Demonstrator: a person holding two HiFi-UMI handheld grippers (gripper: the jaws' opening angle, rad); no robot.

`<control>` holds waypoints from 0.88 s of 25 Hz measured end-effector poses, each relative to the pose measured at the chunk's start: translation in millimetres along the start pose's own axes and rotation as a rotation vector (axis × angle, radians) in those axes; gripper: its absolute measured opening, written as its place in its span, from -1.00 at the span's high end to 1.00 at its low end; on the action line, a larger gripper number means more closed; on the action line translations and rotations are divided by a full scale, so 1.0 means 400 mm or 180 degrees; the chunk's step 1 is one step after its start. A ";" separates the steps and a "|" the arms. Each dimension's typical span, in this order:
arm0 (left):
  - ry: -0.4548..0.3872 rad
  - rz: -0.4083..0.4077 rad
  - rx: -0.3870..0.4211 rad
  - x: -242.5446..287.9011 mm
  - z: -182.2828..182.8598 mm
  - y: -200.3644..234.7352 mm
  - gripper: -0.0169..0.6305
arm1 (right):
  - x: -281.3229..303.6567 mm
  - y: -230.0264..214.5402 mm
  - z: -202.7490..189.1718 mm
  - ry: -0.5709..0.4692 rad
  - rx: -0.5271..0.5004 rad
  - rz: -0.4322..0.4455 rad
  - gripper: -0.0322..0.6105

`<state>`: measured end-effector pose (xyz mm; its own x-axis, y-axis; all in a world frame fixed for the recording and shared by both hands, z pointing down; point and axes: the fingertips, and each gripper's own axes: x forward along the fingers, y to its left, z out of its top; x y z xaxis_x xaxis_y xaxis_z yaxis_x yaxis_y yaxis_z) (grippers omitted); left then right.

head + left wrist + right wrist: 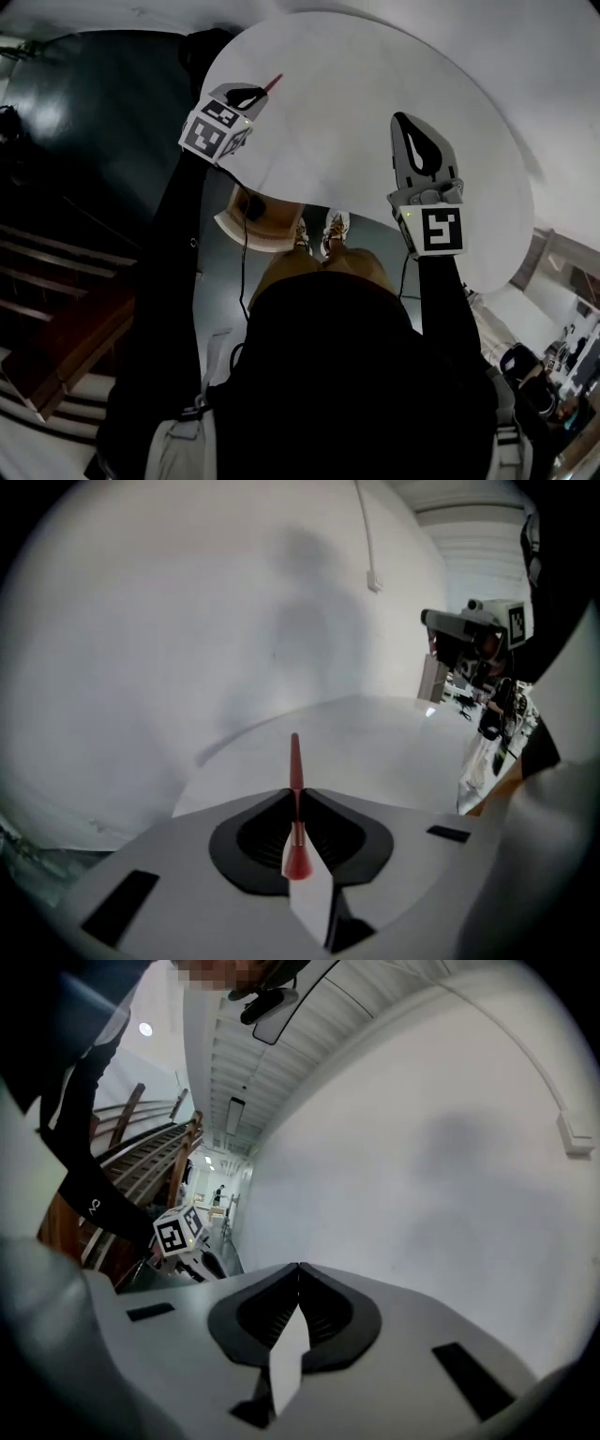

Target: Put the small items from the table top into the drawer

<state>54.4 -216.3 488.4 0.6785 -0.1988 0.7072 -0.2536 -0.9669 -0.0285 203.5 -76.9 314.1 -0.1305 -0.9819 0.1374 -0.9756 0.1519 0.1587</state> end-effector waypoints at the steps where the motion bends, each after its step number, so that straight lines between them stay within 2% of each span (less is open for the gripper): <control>1: -0.0154 0.0104 -0.0066 -0.043 0.021 -0.022 0.78 | 0.008 0.010 0.003 -0.0031 -0.0018 0.0078 0.82; 5: -0.0675 0.0548 -0.0315 -0.205 0.075 -0.108 0.78 | 0.045 0.064 0.007 -0.0092 -0.0087 0.0420 0.82; 9: -0.0918 0.0916 -0.0606 -0.319 0.083 -0.171 0.78 | 0.061 0.122 0.021 -0.0178 -0.0078 0.0655 0.82; 13: -0.1022 0.1166 -0.0777 -0.411 0.060 -0.207 0.78 | 0.076 0.193 0.028 -0.0219 -0.0095 0.0901 0.82; 18: -0.1135 0.1350 -0.0789 -0.482 0.063 -0.217 0.78 | 0.089 0.262 0.034 -0.0217 -0.0115 0.1107 0.82; 22: -0.0954 0.1300 -0.0894 -0.463 -0.012 -0.236 0.78 | 0.091 0.306 0.038 -0.0212 -0.0116 0.1219 0.82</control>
<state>-50.8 -87.3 363.6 0.6425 -0.6231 0.4461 -0.6813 -0.7309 -0.0396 76.6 -95.8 323.8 -0.4965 -0.8583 0.1299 -0.8471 0.5117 0.1431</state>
